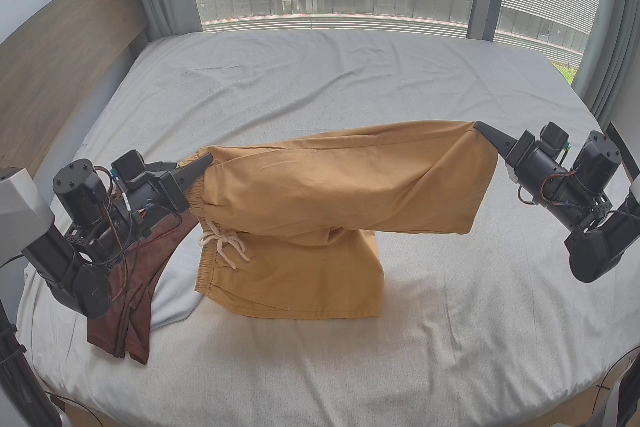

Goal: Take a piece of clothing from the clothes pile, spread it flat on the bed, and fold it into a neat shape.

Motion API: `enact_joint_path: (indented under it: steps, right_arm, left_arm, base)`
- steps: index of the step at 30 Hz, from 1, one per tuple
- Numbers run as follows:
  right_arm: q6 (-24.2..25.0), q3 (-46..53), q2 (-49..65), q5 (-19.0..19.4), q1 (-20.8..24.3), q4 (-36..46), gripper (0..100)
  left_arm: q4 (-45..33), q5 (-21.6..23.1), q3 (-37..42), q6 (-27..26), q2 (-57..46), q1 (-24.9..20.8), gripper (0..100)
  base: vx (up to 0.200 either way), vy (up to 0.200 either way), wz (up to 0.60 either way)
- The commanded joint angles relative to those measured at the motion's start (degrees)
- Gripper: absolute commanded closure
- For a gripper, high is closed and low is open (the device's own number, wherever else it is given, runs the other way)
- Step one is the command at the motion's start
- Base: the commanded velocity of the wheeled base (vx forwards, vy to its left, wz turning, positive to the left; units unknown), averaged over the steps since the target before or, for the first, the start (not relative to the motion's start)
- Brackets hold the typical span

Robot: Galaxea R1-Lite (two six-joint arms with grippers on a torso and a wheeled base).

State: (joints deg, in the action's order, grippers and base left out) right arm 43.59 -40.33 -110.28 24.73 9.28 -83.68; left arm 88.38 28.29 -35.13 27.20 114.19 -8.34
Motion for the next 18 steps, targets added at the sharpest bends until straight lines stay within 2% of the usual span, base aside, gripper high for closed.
enact_joint_path:
  steps: [1,18]
  right_arm:
    - [-0.1,0.0,0.1,0.1,-0.5,0.0,100]
    - [-0.2,0.2,-0.1,0.1,-2.1,0.0,100]
  left_arm:
    - [0.0,0.0,0.2,0.0,0.0,0.3,100]
    - [0.0,-0.4,-1.9,-0.2,0.2,0.1,100]
  base:
    - [0.0,0.0,0.0]
    - [0.0,0.0,0.0]
